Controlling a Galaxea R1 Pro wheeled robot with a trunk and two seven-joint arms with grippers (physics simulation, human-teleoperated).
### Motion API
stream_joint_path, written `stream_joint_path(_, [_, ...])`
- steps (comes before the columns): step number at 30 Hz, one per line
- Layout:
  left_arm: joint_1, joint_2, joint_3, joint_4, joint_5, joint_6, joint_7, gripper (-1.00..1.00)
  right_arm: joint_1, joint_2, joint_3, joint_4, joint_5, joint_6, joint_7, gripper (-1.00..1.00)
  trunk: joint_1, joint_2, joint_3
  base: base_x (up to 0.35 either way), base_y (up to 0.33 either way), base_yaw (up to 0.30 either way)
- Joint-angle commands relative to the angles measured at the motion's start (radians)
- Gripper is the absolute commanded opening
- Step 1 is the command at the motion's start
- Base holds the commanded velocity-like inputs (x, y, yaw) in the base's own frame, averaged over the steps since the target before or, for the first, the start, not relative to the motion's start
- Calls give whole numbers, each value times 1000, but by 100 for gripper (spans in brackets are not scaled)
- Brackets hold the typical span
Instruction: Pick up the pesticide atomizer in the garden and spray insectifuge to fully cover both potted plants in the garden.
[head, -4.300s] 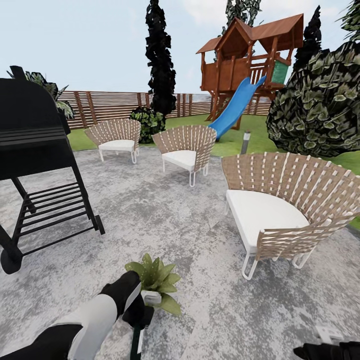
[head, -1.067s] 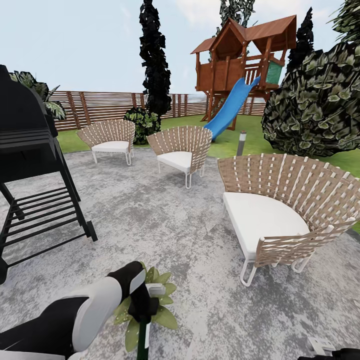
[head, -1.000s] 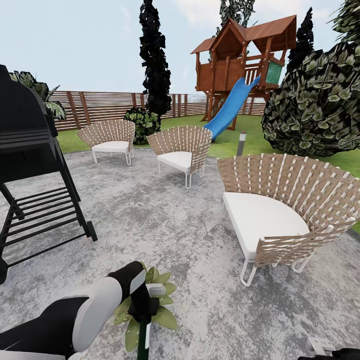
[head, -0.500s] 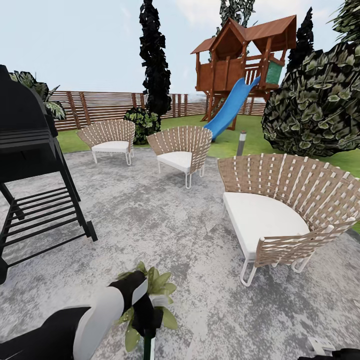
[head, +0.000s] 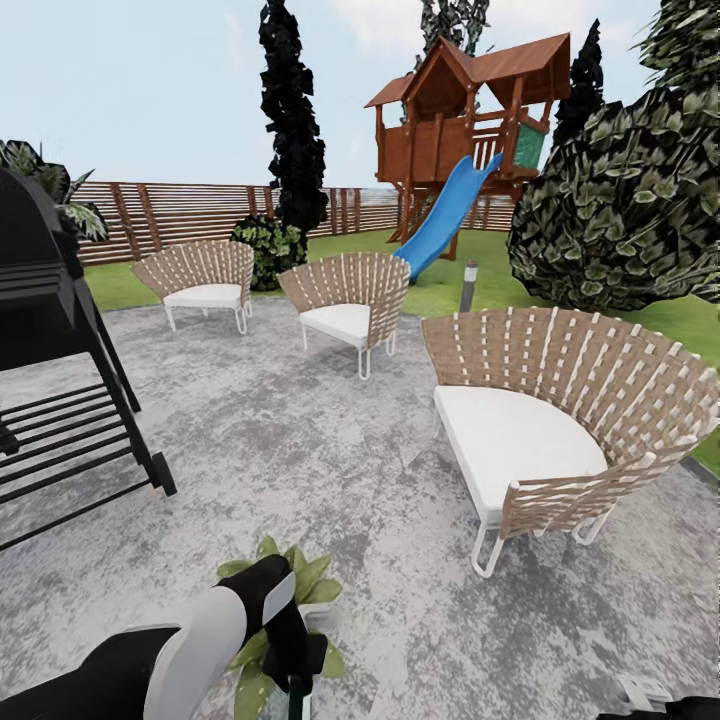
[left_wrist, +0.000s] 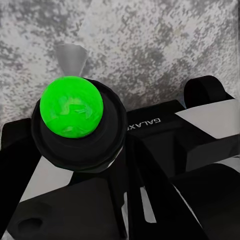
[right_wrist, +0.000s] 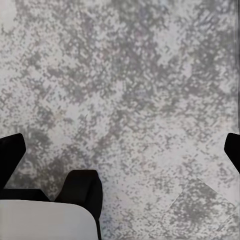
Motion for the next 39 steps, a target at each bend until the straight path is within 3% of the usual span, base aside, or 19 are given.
stream_joint_path(1, [0, 0, 8, -1, -11, 4, -4, -100, -1, 0, -4, -1, 6, 2, 7, 100, 0, 0, -1, 57, 0, -71])
stream_joint_path(26, [29, 0, 8, -3, -11, 6, -6, -100, -2, 1, -4, -1, 6, 2, 5, 100, 0, 0, -1, 65, 0, -4])
stream_joint_path(39, [49, 0, 27, -6, -11, 3, -6, -100, -1, 1, -4, -1, 6, 2, 5, 100, 0, 0, -1, 0, 0, 0])
